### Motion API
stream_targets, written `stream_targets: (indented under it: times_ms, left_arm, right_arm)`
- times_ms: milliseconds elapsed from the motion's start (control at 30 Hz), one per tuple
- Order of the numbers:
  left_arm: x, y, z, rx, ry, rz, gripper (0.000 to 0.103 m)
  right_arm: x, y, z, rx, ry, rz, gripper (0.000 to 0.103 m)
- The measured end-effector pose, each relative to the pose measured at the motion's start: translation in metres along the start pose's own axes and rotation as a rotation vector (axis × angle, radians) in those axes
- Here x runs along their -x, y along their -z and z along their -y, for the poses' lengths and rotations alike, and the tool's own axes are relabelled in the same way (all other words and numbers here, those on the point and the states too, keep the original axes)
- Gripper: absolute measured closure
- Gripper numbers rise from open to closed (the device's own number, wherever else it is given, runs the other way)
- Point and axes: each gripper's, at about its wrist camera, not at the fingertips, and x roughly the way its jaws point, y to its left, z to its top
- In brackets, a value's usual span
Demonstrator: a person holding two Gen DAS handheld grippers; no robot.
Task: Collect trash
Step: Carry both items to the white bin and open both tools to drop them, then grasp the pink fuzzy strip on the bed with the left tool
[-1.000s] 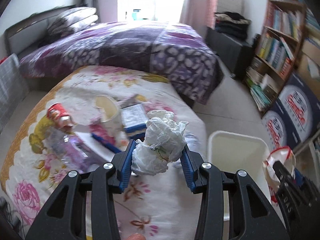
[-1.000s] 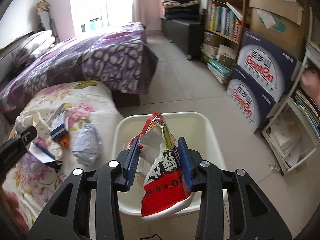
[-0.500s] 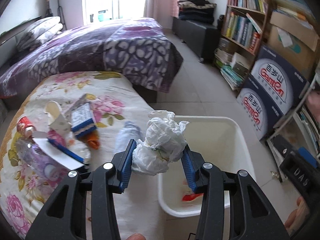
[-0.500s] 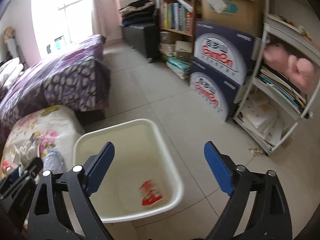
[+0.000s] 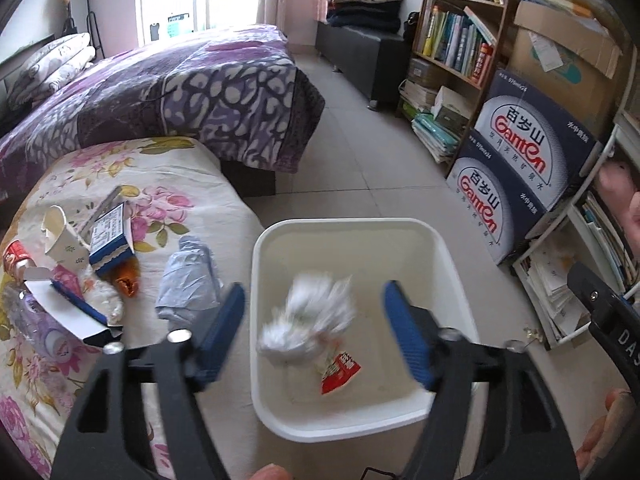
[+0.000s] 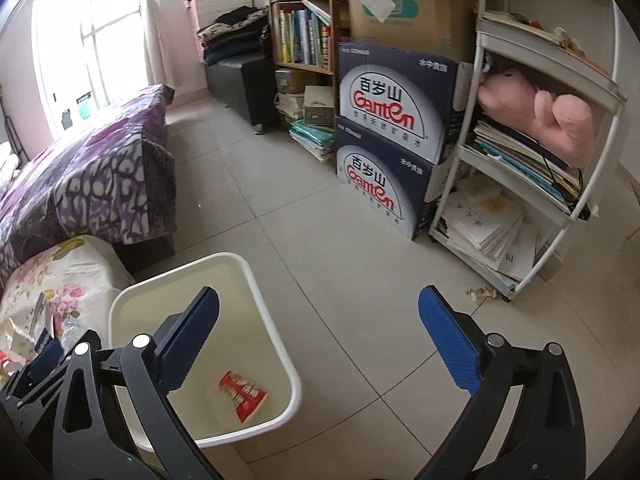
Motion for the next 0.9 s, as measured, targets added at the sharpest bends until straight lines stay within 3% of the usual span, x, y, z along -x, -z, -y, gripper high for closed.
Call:
stream_targets:
  times_ms: [200,533,667,767,900]
  left_arm:
    - [0.007,0.001,-0.003,-0.005,-0.007,0.013,0.022]
    - [0.023,0.007,-0.048,0.042,-0.128,0.019,0.019]
    - [0.032,0.015,-0.072,0.073,-0.222,0.020,0.015]
    - [0.037,0.026,-0.091,0.120,-0.336,0.002,0.013]
    - [0.045,0.049,-0.122,0.216,-0.439,-0.038,0.012]
  right_arm:
    - [-0.001,0.003,-0.007,0.011,-0.012,-0.014,0.007]
    - [0.002,0.013,-0.038,0.078,-0.061,-0.026,0.007]
    - [0.006,0.023,-0.063,0.147,-0.092,-0.028,0.007]
    - [0.009,0.030,-0.084,0.204,-0.114,-0.030,0.007]
    - [0.012,0.038,-0.106,0.268,-0.149,-0.040,0.007]
